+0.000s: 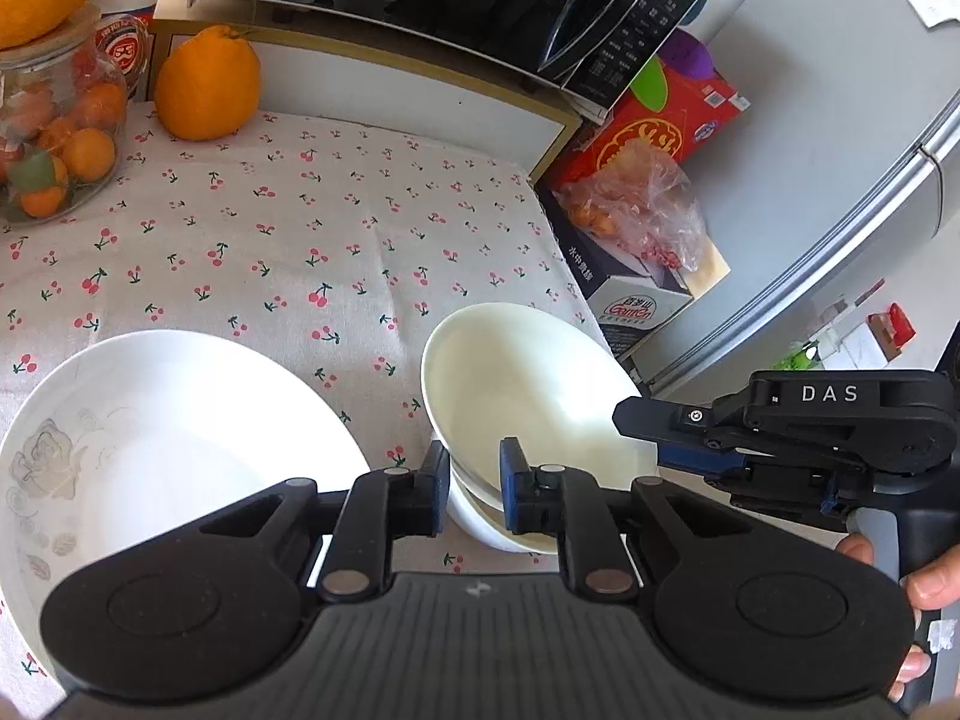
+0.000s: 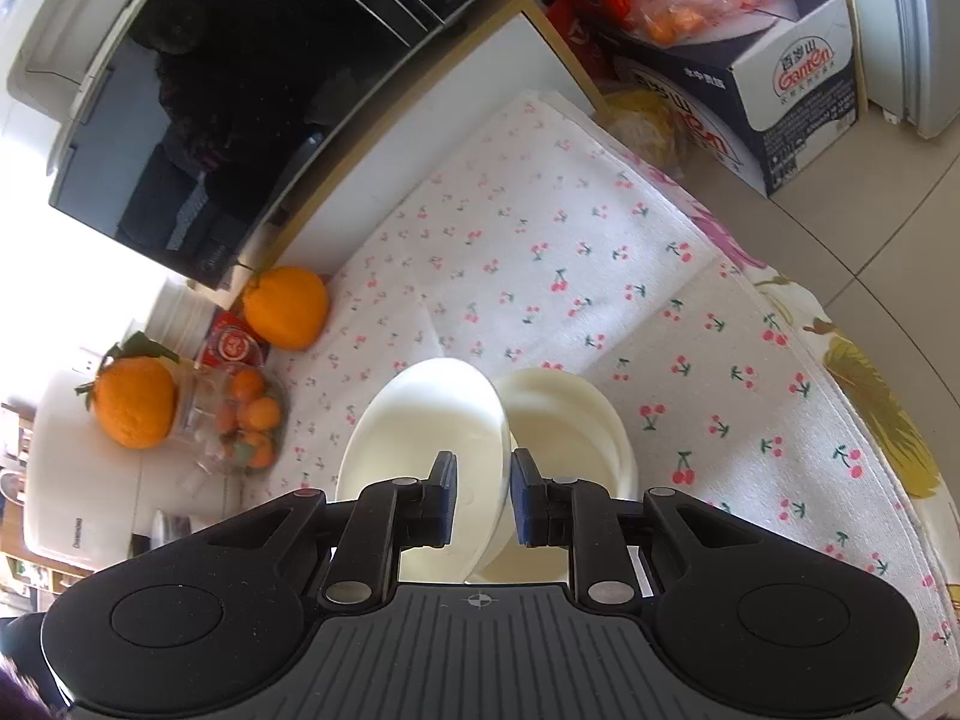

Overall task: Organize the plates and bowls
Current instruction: 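Lift the cream bowl with both grippers and carry it to the nested bowls, then lower the cream bowl into the nested bowls and open both grippers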

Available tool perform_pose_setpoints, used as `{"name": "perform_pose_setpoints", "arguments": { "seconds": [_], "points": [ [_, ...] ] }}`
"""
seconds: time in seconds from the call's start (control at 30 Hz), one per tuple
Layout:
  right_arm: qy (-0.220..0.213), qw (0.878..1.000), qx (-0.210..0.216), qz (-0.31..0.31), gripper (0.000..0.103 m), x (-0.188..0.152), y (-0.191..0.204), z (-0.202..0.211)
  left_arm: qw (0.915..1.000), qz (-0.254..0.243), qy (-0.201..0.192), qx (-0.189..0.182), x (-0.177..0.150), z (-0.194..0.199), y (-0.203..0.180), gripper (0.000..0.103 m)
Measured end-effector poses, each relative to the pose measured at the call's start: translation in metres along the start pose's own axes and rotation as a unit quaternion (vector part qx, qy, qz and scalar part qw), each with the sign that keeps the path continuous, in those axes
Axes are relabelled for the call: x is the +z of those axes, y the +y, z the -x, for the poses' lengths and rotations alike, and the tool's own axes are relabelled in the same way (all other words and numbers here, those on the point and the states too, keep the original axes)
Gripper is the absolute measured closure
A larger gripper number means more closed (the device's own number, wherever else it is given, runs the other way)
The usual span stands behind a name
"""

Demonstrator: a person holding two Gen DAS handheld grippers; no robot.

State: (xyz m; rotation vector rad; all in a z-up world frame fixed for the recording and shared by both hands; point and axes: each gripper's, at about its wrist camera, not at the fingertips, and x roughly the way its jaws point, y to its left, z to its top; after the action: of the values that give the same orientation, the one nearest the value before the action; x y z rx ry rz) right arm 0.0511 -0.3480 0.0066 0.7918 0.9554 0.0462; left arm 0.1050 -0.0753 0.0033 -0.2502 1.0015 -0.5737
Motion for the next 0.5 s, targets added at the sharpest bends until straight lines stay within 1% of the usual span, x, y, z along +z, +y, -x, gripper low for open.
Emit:
{"name": "perform_pose_setpoints", "arguments": {
  "seconds": [0.17, 0.37, 0.5],
  "points": [
    [0.002, 1.000, -0.011, 0.003, 0.082, 0.000, -0.002, -0.002, 0.9998, -0.014, 0.006, 0.008, -0.002, -0.006, -0.004, 0.087],
    [0.006, 1.000, -0.026, 0.009, 0.082, 0.001, -0.005, -0.005, 0.9997, -0.020, 0.011, 0.009, -0.003, -0.010, -0.007, 0.087],
    [0.011, 0.999, -0.037, 0.013, 0.082, 0.001, -0.007, -0.009, 0.9992, -0.035, 0.010, 0.018, -0.005, -0.013, -0.011, 0.087]
  ]
}}
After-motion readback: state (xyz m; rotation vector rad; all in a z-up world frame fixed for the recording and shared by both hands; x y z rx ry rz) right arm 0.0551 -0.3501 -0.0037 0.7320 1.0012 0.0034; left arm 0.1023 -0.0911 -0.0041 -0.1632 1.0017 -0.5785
